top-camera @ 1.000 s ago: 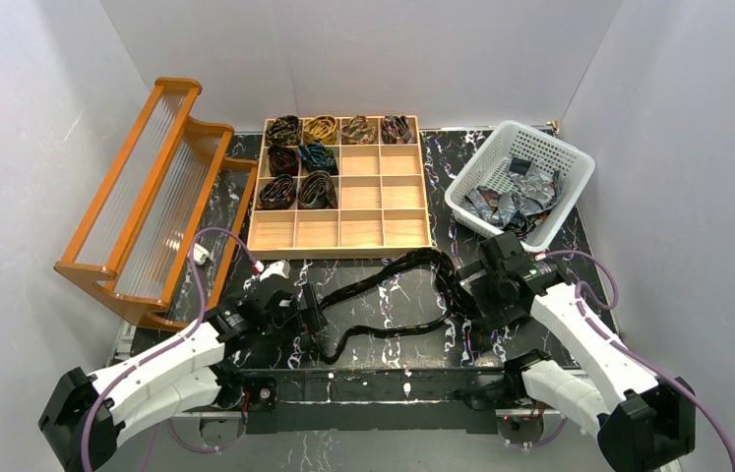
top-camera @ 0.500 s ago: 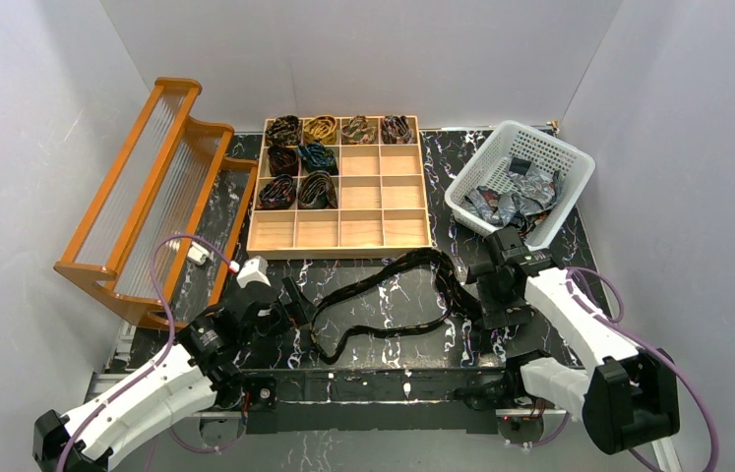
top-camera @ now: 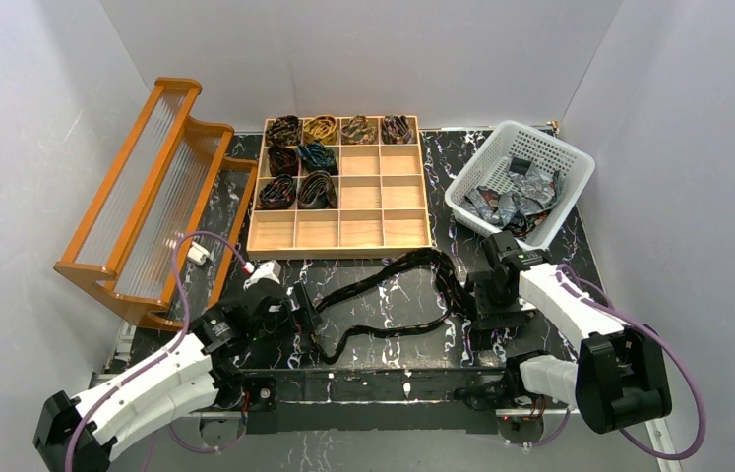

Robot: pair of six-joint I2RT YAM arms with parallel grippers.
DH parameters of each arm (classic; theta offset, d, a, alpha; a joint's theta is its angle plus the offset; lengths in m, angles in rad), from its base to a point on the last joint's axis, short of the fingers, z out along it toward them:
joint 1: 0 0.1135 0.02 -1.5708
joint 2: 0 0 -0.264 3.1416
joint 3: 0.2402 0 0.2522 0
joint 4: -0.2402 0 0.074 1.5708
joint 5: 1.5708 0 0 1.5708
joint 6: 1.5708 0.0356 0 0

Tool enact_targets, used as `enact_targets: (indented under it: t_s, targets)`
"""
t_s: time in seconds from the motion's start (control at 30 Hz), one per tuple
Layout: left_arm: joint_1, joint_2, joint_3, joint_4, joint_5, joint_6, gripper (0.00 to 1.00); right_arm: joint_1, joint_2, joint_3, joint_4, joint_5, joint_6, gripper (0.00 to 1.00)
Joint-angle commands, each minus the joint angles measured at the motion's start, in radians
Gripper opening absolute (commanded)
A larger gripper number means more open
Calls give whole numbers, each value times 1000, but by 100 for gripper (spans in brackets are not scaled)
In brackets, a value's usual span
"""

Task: Roll the ties
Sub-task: Flatten out the tie at the center of the board.

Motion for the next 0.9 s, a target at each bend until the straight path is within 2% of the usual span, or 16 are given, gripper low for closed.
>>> enact_targets:
  t_s: [0.0, 0.1, 0.27, 0.33, 0.43, 0.53, 0.7, 0.8, 0.87]
  targets:
    - [-3, 30, 33, 10, 59, 29, 96, -17, -2, -21, 17, 87, 50, 84]
    - [-4, 30, 19, 22, 63, 20, 94, -25, 24, -21, 45, 111, 35, 77]
    - [-3, 34, -17, 53, 106, -1, 88, -41, 47, -18, 53, 136, -5, 50]
    - [-4, 45, -29, 72, 133, -7, 86, -43, 30, -34, 67, 148, -31, 44]
    - [-4, 71, -30, 69, 162, 2, 80, -44, 15, -40, 91, 215, -141, 42]
    - [-6, 82, -39, 53, 184, -30, 73, -44, 28, -64, 102, 225, -176, 32]
    - [-12, 32, -70, 33, 161, -72, 71, -44, 40, -67, 86, 240, -205, 24]
    - [-11, 57, -72, 34, 161, -57, 69, -44, 9, -75, 109, 267, -239, 15]
    - [-13, 94, -62, 46, 161, -43, 64, -44, -12, -76, 119, 281, -264, 13]
